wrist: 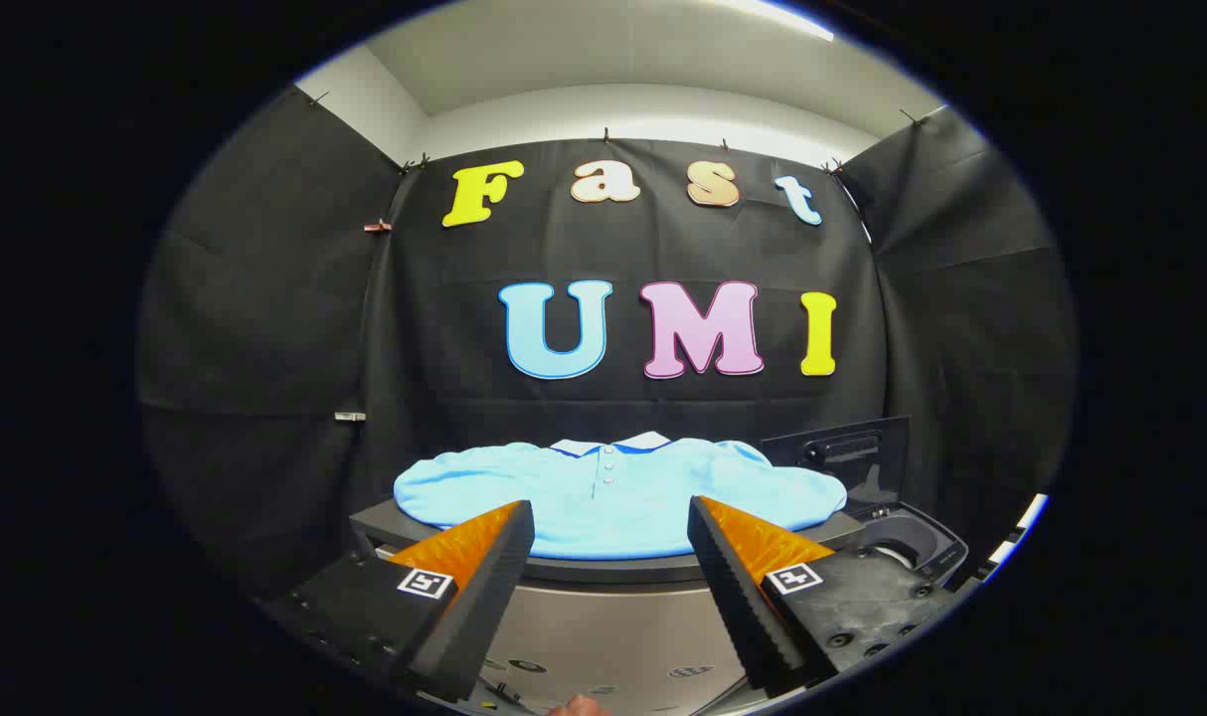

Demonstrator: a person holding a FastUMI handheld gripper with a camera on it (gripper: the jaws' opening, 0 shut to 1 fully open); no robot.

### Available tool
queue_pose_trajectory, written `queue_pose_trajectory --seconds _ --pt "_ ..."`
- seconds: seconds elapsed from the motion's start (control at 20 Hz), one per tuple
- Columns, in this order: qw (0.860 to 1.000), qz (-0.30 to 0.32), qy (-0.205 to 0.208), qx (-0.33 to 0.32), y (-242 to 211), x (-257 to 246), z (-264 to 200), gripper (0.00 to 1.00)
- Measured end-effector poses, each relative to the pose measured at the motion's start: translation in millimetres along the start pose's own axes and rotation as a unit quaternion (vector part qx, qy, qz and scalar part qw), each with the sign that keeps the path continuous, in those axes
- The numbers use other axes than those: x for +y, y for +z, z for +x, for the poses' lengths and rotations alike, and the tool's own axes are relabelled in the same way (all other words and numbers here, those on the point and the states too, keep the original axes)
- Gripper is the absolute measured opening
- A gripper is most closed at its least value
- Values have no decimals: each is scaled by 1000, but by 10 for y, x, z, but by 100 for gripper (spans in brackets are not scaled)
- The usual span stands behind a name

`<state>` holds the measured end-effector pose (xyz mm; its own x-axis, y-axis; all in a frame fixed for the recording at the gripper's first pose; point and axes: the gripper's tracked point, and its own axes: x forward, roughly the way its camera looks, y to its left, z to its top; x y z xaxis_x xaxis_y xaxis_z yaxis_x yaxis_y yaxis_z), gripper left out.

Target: Put the clothes into the washing machine and then close the washing machine lid.

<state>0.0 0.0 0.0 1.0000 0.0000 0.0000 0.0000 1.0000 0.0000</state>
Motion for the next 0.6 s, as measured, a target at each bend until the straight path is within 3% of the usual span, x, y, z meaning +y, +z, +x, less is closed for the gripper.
queue_pose_trajectory --seconds 0.6 --pt "1000 -2 -8 6 -37 -16 9 98"
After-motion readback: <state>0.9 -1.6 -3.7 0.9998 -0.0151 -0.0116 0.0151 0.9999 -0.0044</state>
